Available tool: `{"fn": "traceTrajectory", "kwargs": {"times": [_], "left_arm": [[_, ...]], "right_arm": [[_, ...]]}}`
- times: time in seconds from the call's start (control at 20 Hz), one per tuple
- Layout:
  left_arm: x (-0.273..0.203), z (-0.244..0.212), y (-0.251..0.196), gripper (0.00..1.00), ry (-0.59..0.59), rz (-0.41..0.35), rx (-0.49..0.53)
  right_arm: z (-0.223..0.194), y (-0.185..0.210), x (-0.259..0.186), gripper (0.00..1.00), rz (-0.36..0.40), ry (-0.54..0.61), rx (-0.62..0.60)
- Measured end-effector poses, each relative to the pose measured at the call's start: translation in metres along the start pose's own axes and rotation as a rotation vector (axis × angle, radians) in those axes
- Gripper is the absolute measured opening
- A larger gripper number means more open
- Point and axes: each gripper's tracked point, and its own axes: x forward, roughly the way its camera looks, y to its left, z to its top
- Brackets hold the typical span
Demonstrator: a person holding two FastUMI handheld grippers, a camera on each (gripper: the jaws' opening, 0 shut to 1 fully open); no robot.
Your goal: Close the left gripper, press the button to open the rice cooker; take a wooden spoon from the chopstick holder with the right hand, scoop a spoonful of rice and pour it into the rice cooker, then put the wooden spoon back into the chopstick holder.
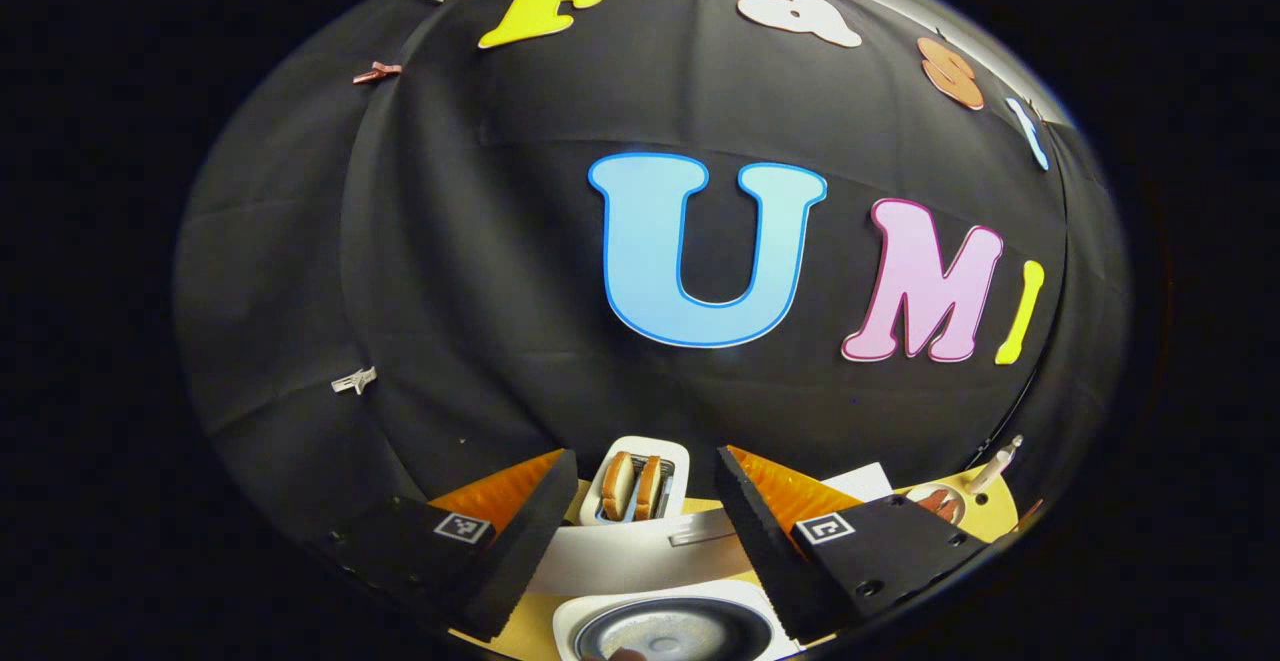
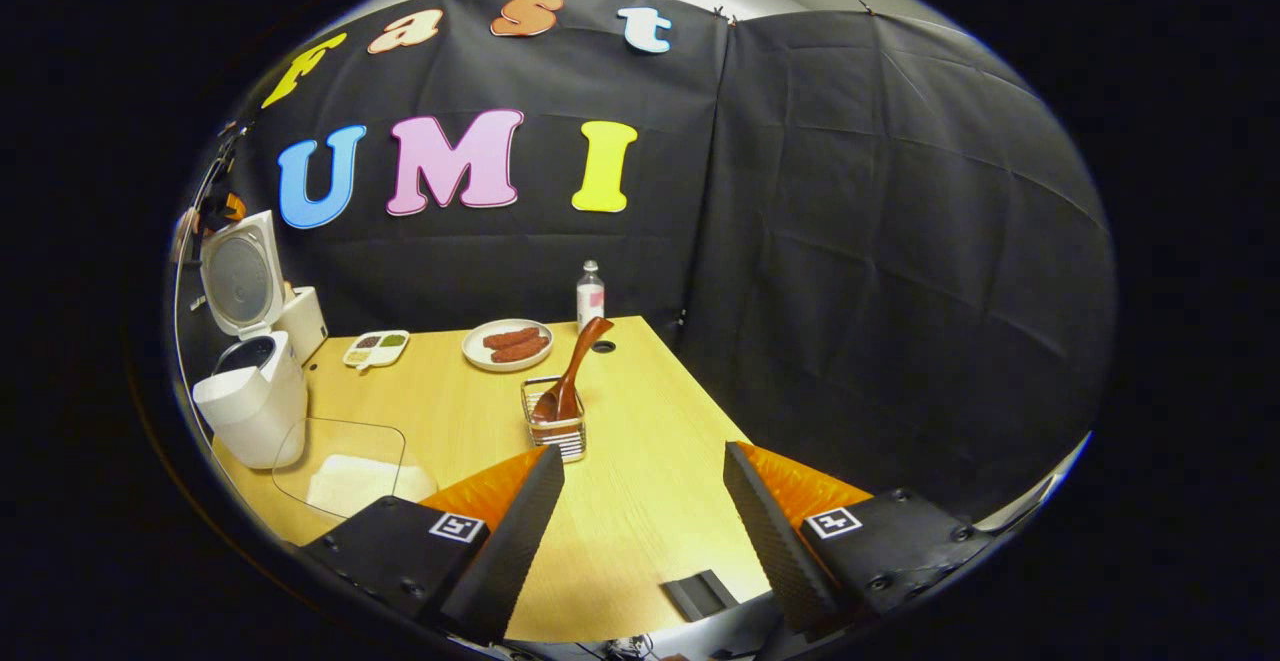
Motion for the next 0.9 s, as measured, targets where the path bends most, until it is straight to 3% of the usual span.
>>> {"fn": "traceTrajectory", "kwargs": {"times": [0.2,0.5,0.9], "left_arm": [[0.003,-0.009,-0.014,0.98,0.045,-0.027,-0.004],[-0.038,-0.035,-0.028,0.98,0.133,-0.062,-0.017],[-0.115,-0.125,-0.058,0.96,0.243,-0.08,-0.03]], "right_arm": [[-0.003,0.018,0.005,0.99,0.024,-0.009,-0.031],[0.005,0.052,0.014,0.99,0.109,-0.038,-0.032],[0.011,0.076,0.018,0.99,0.203,-0.065,-0.012]]}}
